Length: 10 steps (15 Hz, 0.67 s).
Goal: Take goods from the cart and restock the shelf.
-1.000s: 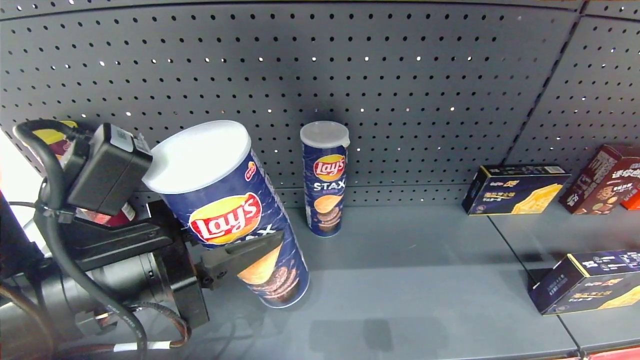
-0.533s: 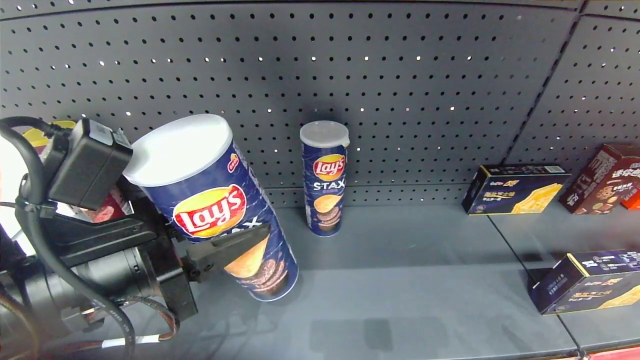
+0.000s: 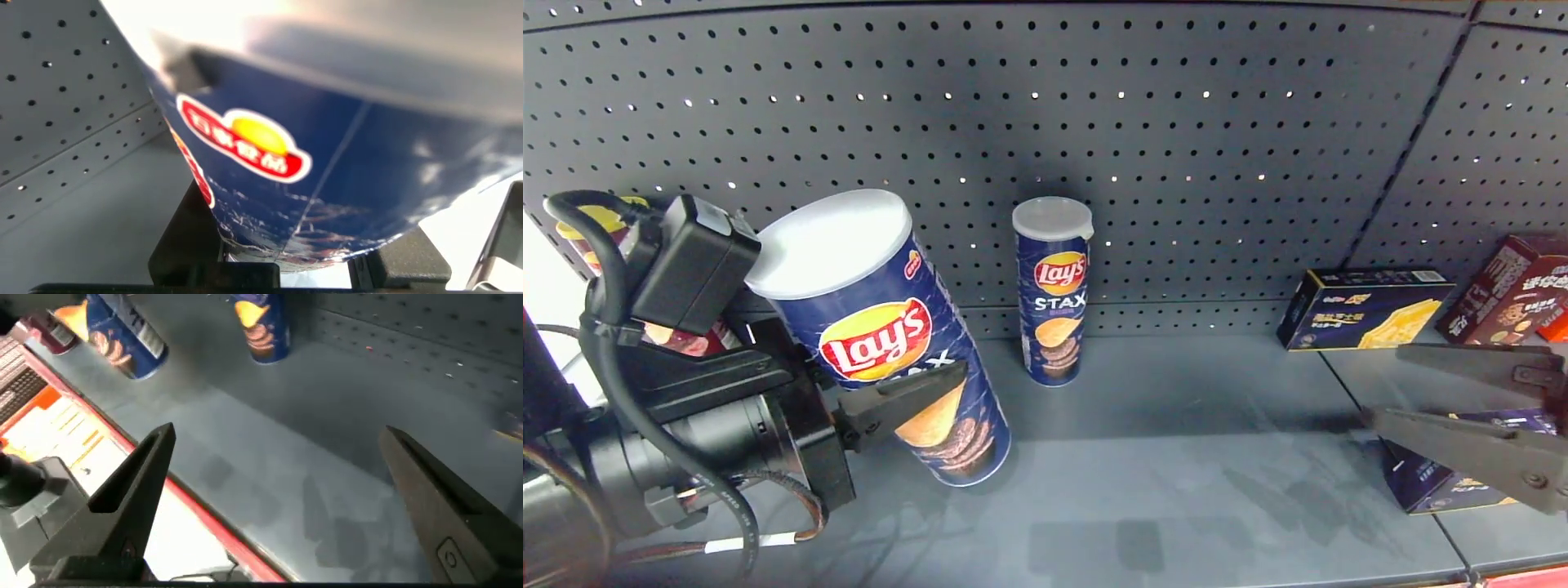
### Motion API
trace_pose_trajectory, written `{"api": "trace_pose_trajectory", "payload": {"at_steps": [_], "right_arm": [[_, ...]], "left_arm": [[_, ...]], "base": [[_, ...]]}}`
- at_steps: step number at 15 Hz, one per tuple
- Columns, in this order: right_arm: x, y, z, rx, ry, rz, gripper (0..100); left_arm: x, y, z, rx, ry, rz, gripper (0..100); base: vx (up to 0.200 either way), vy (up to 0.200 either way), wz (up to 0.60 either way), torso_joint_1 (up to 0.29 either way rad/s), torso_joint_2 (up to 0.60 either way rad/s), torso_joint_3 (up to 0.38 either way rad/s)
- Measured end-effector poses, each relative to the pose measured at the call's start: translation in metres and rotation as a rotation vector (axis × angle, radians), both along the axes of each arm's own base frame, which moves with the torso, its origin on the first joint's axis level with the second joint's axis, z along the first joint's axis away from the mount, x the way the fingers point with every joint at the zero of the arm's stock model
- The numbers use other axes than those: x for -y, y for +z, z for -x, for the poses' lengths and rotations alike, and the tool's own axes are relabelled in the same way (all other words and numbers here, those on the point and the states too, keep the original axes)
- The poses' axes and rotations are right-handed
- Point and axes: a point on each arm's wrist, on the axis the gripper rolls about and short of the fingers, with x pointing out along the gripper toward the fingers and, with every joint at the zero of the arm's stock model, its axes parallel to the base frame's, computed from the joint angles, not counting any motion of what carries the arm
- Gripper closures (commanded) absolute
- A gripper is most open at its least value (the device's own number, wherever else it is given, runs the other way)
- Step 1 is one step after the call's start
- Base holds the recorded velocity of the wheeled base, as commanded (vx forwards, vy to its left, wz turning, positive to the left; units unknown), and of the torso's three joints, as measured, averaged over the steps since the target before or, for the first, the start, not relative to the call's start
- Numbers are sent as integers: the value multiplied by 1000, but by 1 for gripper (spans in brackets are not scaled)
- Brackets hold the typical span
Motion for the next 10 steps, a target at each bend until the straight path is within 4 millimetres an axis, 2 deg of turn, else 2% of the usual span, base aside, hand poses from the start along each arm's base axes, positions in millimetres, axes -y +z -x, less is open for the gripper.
{"api": "trace_pose_trajectory", "payload": {"at_steps": [4,7,10], "right_arm": [[-26,4,-40,96,61,-31,0],[-42,-3,-77,229,213,-17,0],[-53,-8,-106,240,268,-11,0]], "left_arm": [[-1,-2,-3,-9,12,-5,100],[-2,-2,-3,-10,19,-6,100],[-5,-4,-4,-14,34,-8,100]], "base": [[0,0,0,0,0,0],[0,0,0,0,0,0],[0,0,0,0,0,0]]}}
